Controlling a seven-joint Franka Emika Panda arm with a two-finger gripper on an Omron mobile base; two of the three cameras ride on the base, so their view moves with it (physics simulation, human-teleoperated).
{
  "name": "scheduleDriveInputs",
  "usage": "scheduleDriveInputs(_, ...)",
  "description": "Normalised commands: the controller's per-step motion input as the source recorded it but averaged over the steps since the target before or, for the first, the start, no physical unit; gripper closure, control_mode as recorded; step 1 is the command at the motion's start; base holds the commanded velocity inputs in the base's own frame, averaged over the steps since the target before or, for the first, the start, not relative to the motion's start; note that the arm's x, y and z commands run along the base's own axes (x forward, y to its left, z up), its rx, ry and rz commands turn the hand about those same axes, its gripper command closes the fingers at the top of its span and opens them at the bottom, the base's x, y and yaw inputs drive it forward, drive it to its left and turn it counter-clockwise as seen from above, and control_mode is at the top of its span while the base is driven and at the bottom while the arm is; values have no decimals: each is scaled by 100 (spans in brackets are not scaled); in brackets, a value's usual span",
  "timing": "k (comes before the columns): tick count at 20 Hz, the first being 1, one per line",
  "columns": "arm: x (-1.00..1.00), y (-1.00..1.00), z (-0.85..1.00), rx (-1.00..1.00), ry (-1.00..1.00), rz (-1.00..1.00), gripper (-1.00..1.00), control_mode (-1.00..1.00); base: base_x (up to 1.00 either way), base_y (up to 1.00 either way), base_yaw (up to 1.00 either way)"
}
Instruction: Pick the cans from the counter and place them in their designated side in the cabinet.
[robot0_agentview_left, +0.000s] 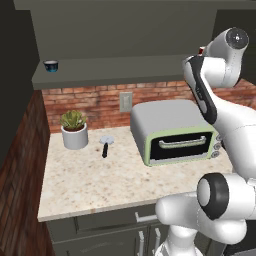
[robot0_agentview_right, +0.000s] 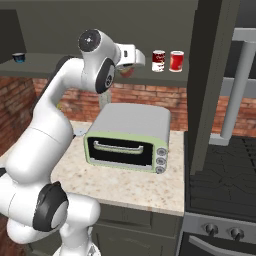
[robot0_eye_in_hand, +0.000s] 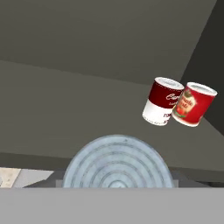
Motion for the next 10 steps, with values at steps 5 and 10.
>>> scheduleDriveInputs(5, 21, -1, -8, 0, 3, 0, 100, -100, 0, 0, 0)
scheduleDriveInputs(10, 19, -3, -10, 0, 0, 0, 100, -100, 0, 0, 0)
